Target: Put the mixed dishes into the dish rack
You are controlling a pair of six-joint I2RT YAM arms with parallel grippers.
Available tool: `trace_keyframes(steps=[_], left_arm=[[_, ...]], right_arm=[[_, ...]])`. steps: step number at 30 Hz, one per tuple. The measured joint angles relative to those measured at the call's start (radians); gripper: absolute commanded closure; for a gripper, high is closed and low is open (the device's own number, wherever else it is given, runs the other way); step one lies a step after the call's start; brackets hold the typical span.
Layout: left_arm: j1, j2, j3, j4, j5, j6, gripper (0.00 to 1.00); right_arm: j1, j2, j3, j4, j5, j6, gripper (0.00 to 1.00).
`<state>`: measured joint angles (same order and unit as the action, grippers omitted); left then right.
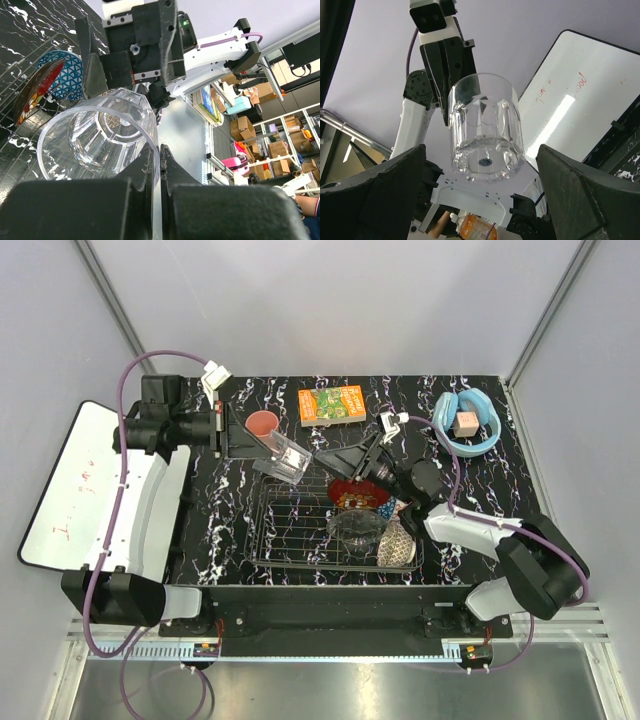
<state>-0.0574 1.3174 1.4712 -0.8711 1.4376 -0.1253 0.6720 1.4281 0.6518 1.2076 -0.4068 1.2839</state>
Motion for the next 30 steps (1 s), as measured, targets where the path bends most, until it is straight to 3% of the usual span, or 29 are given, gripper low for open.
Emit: trace_keyframes(steps=[19, 30], left_arm=[[-0.032, 0.003, 0.053, -0.004, -0.006, 0.0, 1.0], [-0.039, 0.013, 0.053, -0.018, -0.003, 0.013, 1.0]], right_arm=[[0.011, 0.126, 0.109, 0.021, -0.055, -0.007, 0.0], [0.114, 0.209, 0.149, 0.119, -0.039, 0.05, 0.0]])
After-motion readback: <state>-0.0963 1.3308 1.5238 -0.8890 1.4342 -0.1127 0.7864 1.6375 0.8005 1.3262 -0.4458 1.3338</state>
